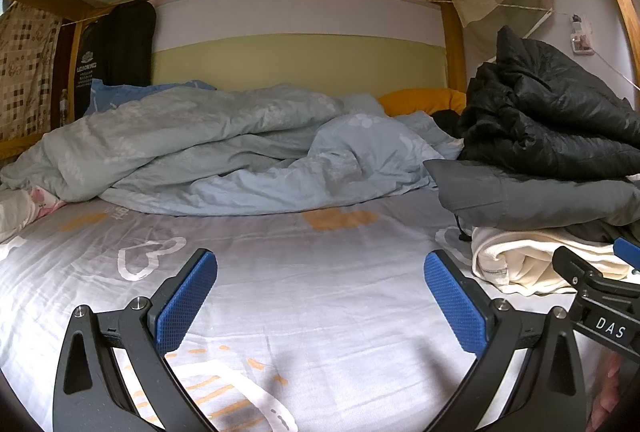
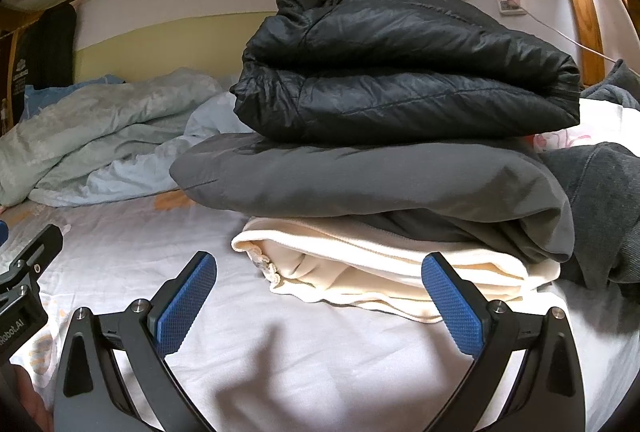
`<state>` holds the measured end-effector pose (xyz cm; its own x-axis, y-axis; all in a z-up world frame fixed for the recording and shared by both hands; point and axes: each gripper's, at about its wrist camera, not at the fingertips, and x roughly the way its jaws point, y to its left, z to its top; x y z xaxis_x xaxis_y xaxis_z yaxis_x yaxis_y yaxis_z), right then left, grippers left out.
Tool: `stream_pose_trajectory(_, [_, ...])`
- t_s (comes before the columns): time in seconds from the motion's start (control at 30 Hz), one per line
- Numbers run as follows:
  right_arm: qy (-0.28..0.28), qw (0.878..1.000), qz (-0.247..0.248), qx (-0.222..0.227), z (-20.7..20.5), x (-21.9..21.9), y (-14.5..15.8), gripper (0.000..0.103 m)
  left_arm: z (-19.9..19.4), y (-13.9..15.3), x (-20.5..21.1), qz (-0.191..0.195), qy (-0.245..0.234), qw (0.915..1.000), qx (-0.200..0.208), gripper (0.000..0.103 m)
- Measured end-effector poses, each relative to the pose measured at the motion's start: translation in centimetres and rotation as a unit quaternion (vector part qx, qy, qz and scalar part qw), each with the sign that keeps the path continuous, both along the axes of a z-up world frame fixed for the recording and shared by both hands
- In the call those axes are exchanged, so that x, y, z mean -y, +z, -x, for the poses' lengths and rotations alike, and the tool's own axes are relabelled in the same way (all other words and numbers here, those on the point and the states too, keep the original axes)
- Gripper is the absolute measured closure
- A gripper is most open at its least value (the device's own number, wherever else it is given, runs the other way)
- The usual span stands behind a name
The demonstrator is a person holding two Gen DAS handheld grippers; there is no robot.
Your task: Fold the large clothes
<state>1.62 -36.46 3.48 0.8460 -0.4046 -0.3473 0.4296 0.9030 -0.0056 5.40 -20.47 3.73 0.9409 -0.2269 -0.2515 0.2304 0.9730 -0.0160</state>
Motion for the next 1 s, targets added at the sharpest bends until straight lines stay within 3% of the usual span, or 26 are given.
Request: stream_pose_trajectory(1.0, [-0.001,1.0,-0.012,-0.012,-0.6,0.8,-0.3,0.0,-0.1,-0.1,0.0,0.002,0.0,1.0,-0.003,0.0])
